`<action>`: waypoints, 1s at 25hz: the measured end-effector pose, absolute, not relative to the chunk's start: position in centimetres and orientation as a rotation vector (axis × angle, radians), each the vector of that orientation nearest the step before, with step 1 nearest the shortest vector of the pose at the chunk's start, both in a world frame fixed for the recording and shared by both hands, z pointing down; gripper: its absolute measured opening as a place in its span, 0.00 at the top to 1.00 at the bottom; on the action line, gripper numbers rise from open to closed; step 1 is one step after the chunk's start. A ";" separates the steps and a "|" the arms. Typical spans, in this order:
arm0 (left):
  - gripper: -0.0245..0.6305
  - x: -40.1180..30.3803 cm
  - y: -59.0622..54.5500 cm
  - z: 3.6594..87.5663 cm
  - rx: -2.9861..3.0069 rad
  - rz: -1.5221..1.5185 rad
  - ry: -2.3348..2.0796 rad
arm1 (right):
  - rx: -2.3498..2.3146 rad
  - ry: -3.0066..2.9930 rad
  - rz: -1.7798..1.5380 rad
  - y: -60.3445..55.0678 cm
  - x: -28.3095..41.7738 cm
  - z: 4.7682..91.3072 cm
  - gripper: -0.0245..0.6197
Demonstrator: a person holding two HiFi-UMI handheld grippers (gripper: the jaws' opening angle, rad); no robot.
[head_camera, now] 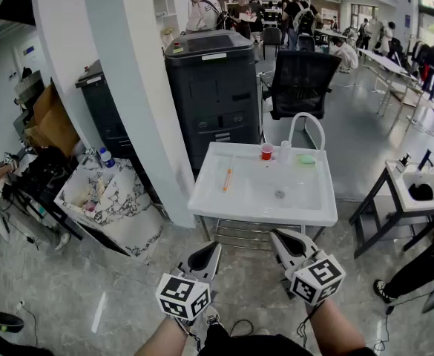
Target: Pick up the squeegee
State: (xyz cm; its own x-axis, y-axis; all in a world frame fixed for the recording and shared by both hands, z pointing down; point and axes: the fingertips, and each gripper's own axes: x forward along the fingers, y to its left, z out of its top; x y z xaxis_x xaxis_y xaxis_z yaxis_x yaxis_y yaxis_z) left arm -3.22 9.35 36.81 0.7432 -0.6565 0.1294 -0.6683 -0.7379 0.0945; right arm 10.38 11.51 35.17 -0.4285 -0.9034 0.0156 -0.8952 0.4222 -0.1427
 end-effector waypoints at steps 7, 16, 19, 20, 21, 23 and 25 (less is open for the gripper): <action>0.94 -3.3 9.1 36.8 2.802 0.130 -1.066 | -1.631 2.591 -0.210 11.4 10.2 35.3 0.94; 0.94 -3.0 8.7 37.3 2.796 0.127 -1.048 | -1.646 2.581 -0.237 11.1 10.6 35.9 0.94; 0.94 -2.9 8.3 37.8 2.789 0.131 -1.030 | -1.659 2.580 -0.245 10.8 10.5 36.1 0.94; 0.94 -3.0 8.0 37.9 2.788 0.132 -1.024 | -1.662 2.578 -0.248 10.6 10.4 36.2 0.94; 0.94 -3.1 7.7 38.0 2.788 0.132 -1.018 | -1.667 2.577 -0.250 10.3 10.3 36.3 0.94; 0.94 -3.4 7.0 38.0 2.788 0.134 -1.008 | -1.676 2.575 -0.253 9.6 9.9 36.3 0.94; 0.94 -3.8 6.2 37.9 2.787 0.134 -1.001 | -1.683 2.575 -0.257 8.8 9.6 36.3 0.94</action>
